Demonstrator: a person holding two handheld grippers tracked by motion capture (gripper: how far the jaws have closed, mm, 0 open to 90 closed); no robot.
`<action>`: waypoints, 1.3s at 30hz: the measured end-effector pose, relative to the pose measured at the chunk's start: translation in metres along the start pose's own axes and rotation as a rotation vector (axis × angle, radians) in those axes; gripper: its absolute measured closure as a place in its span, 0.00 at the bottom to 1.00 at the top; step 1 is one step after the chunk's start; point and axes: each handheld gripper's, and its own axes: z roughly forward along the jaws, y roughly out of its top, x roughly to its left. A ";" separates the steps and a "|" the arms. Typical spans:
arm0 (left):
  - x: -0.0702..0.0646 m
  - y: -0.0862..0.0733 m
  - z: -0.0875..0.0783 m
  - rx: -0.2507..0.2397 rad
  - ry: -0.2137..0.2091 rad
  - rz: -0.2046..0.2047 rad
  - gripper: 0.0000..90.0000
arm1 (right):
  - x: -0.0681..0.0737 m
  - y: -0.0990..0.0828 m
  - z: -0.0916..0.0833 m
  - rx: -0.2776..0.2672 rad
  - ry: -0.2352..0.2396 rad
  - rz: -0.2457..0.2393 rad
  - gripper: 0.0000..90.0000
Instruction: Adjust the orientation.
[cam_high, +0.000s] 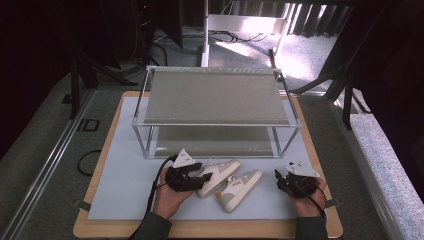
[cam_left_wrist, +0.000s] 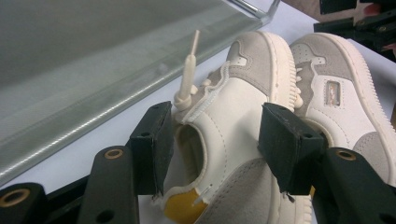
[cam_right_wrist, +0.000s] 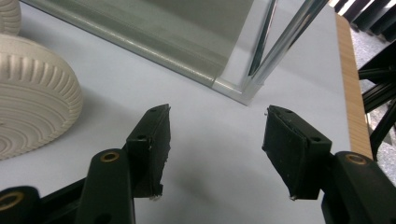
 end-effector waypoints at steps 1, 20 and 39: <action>0.000 0.000 0.001 0.002 -0.006 -0.001 0.49 | 0.000 0.000 0.000 -0.001 -0.002 0.000 0.45; 0.002 -0.001 0.004 0.032 -0.088 -0.083 0.51 | 0.002 0.000 -0.002 -0.009 -0.008 -0.007 0.45; 0.008 0.000 0.004 0.035 -0.096 -0.102 0.54 | 0.043 0.033 -0.027 -0.163 0.293 0.013 0.43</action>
